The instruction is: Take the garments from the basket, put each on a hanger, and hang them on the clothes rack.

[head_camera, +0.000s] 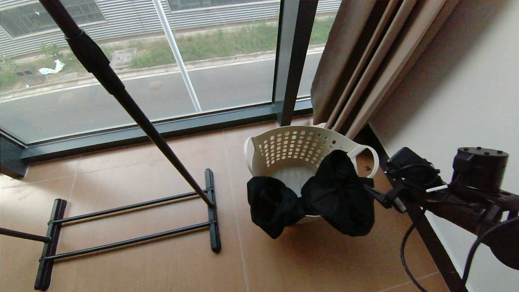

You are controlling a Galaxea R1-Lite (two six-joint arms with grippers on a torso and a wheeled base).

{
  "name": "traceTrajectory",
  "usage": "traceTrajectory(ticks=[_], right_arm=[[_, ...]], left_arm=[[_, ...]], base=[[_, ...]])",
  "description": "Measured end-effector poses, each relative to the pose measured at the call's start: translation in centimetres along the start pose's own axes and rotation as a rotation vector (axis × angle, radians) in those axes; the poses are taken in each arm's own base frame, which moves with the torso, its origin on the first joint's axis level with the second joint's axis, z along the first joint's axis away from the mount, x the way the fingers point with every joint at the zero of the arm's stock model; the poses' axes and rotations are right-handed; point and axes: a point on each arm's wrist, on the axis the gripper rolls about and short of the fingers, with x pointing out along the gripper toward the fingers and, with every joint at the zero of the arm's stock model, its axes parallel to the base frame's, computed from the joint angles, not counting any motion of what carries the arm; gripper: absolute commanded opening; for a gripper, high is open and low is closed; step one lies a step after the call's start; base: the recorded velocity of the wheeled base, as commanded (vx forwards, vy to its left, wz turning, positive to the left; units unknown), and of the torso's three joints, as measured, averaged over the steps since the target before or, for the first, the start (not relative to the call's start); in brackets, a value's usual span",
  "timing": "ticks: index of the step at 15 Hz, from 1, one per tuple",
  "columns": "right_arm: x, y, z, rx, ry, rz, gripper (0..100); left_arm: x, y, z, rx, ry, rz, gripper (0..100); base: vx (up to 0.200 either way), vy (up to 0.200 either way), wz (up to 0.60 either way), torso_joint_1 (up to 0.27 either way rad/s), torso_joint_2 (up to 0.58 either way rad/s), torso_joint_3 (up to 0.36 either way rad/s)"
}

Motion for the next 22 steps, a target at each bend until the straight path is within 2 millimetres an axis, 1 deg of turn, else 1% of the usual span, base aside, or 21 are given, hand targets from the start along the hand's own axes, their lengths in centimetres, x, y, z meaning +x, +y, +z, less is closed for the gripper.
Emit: traceTrajectory(ticks=[2,3,5,8,10,12,17,22], right_arm=[[3.1,-0.4,0.4,-0.103,-0.002,-0.011,100],[4.2,-0.5,0.5,-0.139,0.001,-0.013,100],[6.0,-0.4,0.5,-0.198,0.024,-0.016,100],[8.7,-1.2,1.7,-0.307,0.066,-0.065,100],[10.2,-1.7,2.4,-0.336,0.076,-0.083,100],[11.3,-1.8,2.4,-0.347,0.092,-0.087,100],[14.0,-1.1,2.5,-0.362,0.096,-0.106,100],[17.1,-0.9,2.5,-0.374,0.096,-0.147,100]], left_arm=[[0.0,0.0,0.0,0.0,0.0,0.0,100],[0.0,0.0,0.0,0.0,-0.001,0.0,100],[0.0,0.0,0.0,0.0,-0.001,0.0,100],[0.0,0.0,0.0,0.0,-0.001,0.0,100],[0.0,0.0,0.0,0.0,-0.001,0.0,100],[0.0,0.0,0.0,0.0,-0.001,0.0,100],[0.0,0.0,0.0,0.001,0.0,0.0,100],[0.0,0.0,0.0,0.0,0.0,0.0,100]], base=[[0.0,0.0,0.0,0.0,0.0,0.0],[0.0,0.0,0.0,0.0,0.0,0.0],[0.0,0.0,0.0,0.0,0.0,0.0],[0.0,0.0,0.0,0.0,0.0,0.0],[0.0,0.0,0.0,0.0,0.0,0.0],[0.0,0.0,0.0,0.0,0.0,0.0],[0.0,0.0,0.0,0.0,0.0,0.0],[0.0,0.0,0.0,0.0,0.0,0.0]])
